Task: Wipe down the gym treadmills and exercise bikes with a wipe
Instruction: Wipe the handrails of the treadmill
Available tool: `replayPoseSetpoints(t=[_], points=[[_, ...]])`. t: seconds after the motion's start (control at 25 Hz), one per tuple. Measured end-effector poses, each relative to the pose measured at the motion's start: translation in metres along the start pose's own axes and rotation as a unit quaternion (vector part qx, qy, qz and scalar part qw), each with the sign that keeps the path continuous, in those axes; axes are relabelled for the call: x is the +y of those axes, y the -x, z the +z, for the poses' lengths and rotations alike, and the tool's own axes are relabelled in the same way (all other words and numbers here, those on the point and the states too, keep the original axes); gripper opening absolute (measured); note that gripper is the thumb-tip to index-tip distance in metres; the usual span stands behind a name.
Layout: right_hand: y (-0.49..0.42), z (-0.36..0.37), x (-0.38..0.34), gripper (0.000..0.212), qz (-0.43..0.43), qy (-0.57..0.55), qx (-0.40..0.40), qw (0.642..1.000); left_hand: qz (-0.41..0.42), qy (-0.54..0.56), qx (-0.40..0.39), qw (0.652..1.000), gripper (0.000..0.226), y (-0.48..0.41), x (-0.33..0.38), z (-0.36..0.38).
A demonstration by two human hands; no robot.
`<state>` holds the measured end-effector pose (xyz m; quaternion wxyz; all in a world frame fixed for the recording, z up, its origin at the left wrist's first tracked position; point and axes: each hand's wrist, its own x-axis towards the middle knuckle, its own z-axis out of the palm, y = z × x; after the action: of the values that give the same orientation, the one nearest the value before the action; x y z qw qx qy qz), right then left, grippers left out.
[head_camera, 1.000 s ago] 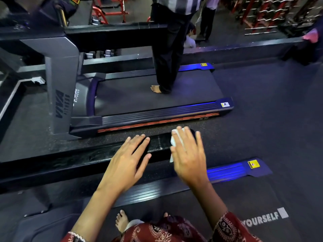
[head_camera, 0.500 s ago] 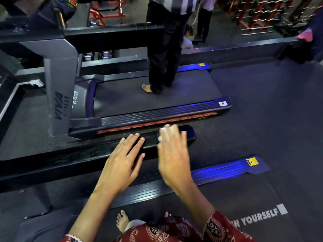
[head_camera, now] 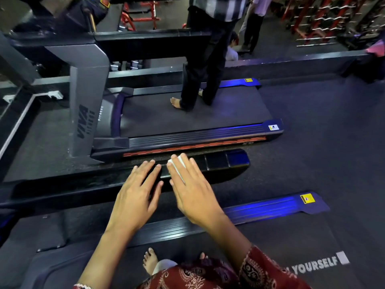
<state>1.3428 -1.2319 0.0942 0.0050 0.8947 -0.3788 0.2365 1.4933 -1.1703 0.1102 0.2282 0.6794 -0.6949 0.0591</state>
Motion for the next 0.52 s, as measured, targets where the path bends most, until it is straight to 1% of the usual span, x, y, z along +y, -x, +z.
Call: replayPoseSetpoints(t=[0.04,0.08,0.16,0.2,0.24,0.28,0.36,0.4,0.44,0.48,0.52], points=[[0.002,-0.002,0.010,0.044,-0.033,0.021,-0.011,0.999,-0.006,-0.002,0.003,1.000,0.048,0.003,-0.004,-0.001],[0.004,-0.005,0.019,0.045,-0.025,0.042,-0.004,0.999,-0.016,-0.005,0.008,1.000,0.048,0.008,-0.011,-0.004],[0.006,-0.011,0.030,0.048,0.085,0.065,0.016,0.994,-0.036,-0.011,0.019,0.999,0.048,0.016,-0.023,-0.010],[0.002,-0.011,0.024,0.045,0.133,0.083,0.028,0.987,-0.045,-0.013,0.024,0.999,0.047,0.020,-0.029,-0.013],[-0.004,-0.007,0.008,0.044,0.147,0.098,0.037,0.984,-0.051,-0.013,0.028,0.998,0.047,0.023,-0.034,-0.015],[-0.010,0.000,-0.013,0.045,0.127,0.093,0.033,0.987,-0.055,-0.012,0.031,0.998,0.047,0.026,-0.039,-0.017],[-0.016,0.011,-0.053,0.045,0.020,0.029,0.003,0.999,-0.059,-0.011,0.035,0.998,0.047,0.031,-0.050,-0.022],[-0.015,0.013,-0.058,0.044,-0.030,0.013,-0.013,0.999,-0.062,-0.011,0.037,0.997,0.047,0.033,-0.055,-0.024],[-0.015,0.013,-0.053,0.045,-0.049,0.015,-0.017,0.999,-0.066,-0.012,0.040,0.997,0.047,0.036,-0.061,-0.027],[-0.014,0.011,-0.043,0.046,-0.033,0.026,-0.007,0.999,-0.072,-0.013,0.042,0.996,0.046,0.039,-0.066,-0.030],[-0.013,0.010,-0.037,0.047,0.012,0.035,0.006,0.999,-0.079,-0.014,0.045,0.996,0.046,0.043,-0.072,-0.034]])
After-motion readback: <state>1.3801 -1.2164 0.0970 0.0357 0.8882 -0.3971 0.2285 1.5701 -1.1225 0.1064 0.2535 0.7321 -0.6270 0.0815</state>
